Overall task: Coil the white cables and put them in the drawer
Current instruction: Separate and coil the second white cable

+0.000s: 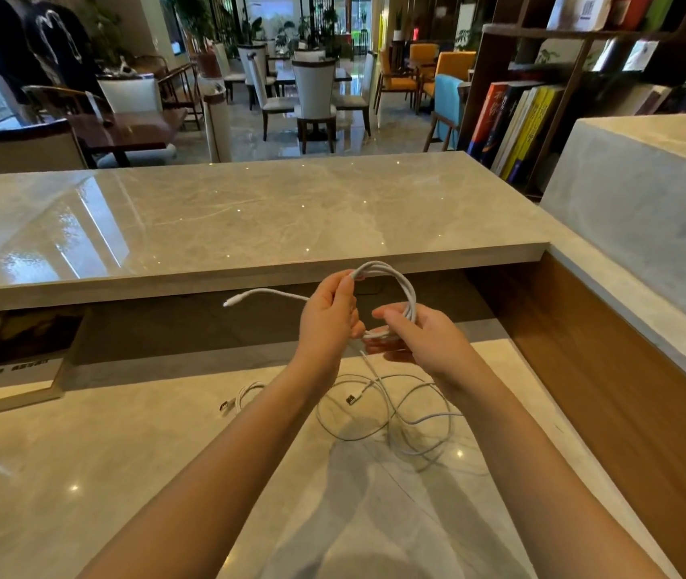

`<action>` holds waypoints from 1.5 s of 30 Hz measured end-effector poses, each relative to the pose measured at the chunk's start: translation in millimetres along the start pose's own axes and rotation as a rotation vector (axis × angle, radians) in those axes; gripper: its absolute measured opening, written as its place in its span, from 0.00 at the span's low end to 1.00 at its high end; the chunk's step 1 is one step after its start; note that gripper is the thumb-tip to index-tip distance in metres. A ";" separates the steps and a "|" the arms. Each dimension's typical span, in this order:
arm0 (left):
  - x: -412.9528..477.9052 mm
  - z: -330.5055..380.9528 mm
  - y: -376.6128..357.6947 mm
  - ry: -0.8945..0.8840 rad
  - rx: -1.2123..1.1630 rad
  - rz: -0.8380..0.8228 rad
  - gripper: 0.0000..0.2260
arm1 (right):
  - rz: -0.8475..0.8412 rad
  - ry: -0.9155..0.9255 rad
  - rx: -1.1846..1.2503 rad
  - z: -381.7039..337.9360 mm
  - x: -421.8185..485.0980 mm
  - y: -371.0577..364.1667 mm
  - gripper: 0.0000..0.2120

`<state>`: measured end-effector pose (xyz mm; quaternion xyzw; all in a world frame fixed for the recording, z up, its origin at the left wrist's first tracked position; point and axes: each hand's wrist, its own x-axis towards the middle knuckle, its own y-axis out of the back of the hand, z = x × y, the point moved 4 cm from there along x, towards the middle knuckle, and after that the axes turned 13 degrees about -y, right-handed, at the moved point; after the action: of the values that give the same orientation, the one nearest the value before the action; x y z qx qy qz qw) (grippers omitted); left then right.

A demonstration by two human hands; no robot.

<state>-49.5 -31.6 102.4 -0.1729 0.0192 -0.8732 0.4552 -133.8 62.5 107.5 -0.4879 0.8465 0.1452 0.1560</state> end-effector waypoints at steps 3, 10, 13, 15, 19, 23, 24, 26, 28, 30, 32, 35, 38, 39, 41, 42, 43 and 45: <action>-1.3 -1.7 -4.1 -0.003 0.151 -0.063 0.11 | 0.172 0.047 0.030 2.9 2.4 5.4 0.08; 3.6 -4.6 -1.8 -0.001 0.405 -0.057 0.05 | 0.291 0.173 0.093 3.1 -0.1 8.2 0.07; 6.1 -5.9 0.1 -0.004 0.429 0.014 0.04 | 0.260 0.194 0.124 7.4 2.2 4.0 0.07; 7.2 -5.5 1.3 0.013 0.390 0.051 0.05 | 0.244 0.183 0.142 11.6 5.4 2.5 0.07; 5.2 -10.5 1.0 0.177 0.068 0.073 0.09 | 0.080 0.011 0.412 24.5 15.0 3.8 0.09; -3.0 -17.8 0.1 0.368 -0.139 -0.054 0.09 | 0.107 -0.161 0.451 32.5 21.6 12.0 0.11; -5.0 -18.0 0.1 0.406 -0.178 -0.098 0.10 | 0.193 -0.138 0.328 30.9 23.0 16.7 0.10; -7.2 -17.2 1.0 0.446 -0.246 -0.157 0.09 | 0.333 -0.025 0.123 22.2 22.8 24.5 0.06; -8.6 -16.6 2.6 0.479 -0.328 -0.153 0.07 | 0.363 0.108 0.012 11.3 21.4 27.8 0.06; -9.1 -18.5 4.8 0.550 -0.432 -0.114 0.06 | 0.323 0.216 -0.110 1.4 22.1 27.0 0.12; -9.9 -20.5 6.3 0.626 -0.520 -0.105 0.05 | 0.241 0.270 -0.217 -5.5 24.8 23.3 0.16; -10.2 -20.9 8.7 0.657 -0.570 -0.165 0.05 | 0.052 0.260 -0.254 -9.8 24.6 15.9 0.19; -10.2 -17.0 12.3 0.646 -0.611 -0.233 0.05 | -0.066 0.262 -0.299 -9.6 26.7 13.4 0.21; -9.7 -15.7 13.5 0.638 -0.619 -0.259 0.06 | -0.092 0.259 -0.322 -9.0 27.6 12.5 0.20; -8.4 -13.6 14.7 0.608 -0.590 -0.325 0.07 | -0.092 0.258 -0.381 -7.2 30.1 10.1 0.16; -7.2 -12.5 14.4 0.583 -0.556 -0.355 0.08 | -0.067 0.265 -0.398 -6.4 31.3 9.4 0.14; -5.8 -10.9 14.1 0.552 -0.520 -0.378 0.08 | -0.038 0.273 -0.389 -6.1 31.7 9.1 0.12; -2.8 -5.7 12.3 0.486 -0.419 -0.423 0.09 | 0.003 0.272 -0.305 -5.6 32.2 10.8 0.10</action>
<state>-40.1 -37.3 93.9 -0.0502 0.2683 -0.9406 0.2020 -159.2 40.3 100.5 -0.5195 0.8288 0.2047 -0.0354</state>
